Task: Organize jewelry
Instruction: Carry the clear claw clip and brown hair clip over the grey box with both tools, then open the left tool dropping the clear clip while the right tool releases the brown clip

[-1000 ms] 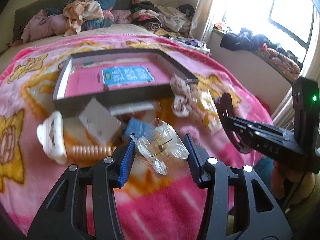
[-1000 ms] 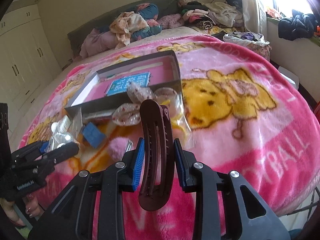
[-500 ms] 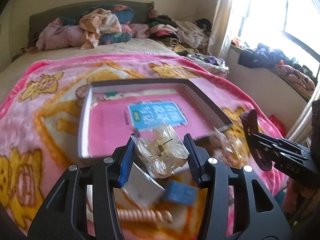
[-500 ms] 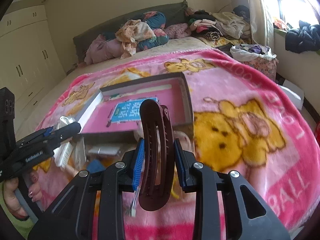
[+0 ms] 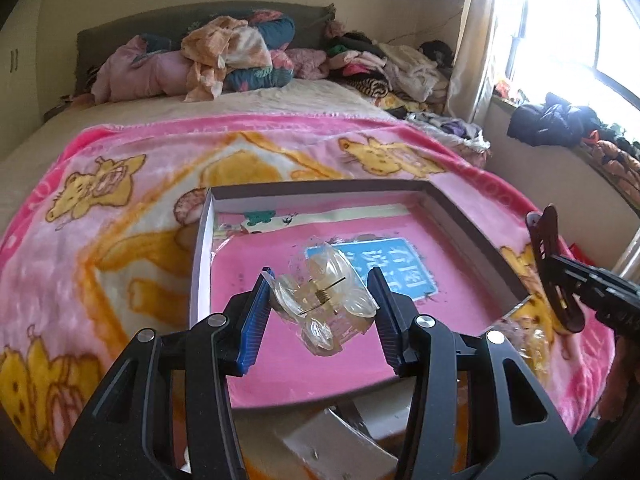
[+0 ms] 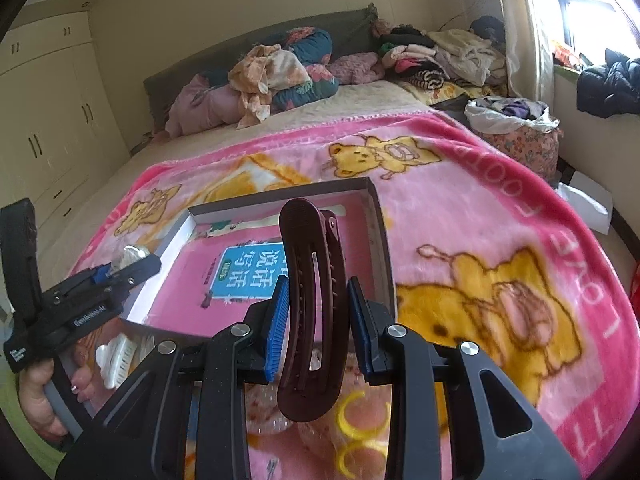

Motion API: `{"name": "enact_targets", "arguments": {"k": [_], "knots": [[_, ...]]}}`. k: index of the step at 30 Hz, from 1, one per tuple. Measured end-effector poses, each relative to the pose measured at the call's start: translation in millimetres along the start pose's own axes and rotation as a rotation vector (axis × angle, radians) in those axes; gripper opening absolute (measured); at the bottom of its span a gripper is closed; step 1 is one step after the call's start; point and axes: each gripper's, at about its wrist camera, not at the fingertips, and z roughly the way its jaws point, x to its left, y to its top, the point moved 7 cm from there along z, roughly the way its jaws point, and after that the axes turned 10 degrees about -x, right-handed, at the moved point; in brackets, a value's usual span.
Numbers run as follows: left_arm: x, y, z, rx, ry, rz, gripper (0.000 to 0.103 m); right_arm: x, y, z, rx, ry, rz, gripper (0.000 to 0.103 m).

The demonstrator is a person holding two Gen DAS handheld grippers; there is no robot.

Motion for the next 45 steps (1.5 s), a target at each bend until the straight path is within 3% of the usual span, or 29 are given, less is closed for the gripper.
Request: {"name": "enact_targets", "arguments": {"k": [14,27,45], "knots": [[-4.4,-17.4,39.1,0.085,-0.002,0.021,0.039,-7.8,15.1,48.2,0.041,0.001,-0.013,0.028],[-4.7,-29.9,56.7,0.145,-0.001,0.03,0.039,-5.7,-14.8,92.4,0.173,-0.018,-0.048,0.028],[-1.7,-33.9,55.4,0.156,0.028,0.025,0.04,-6.8,-25.6,92.7,0.177,-0.019,-0.05,0.029]]}}
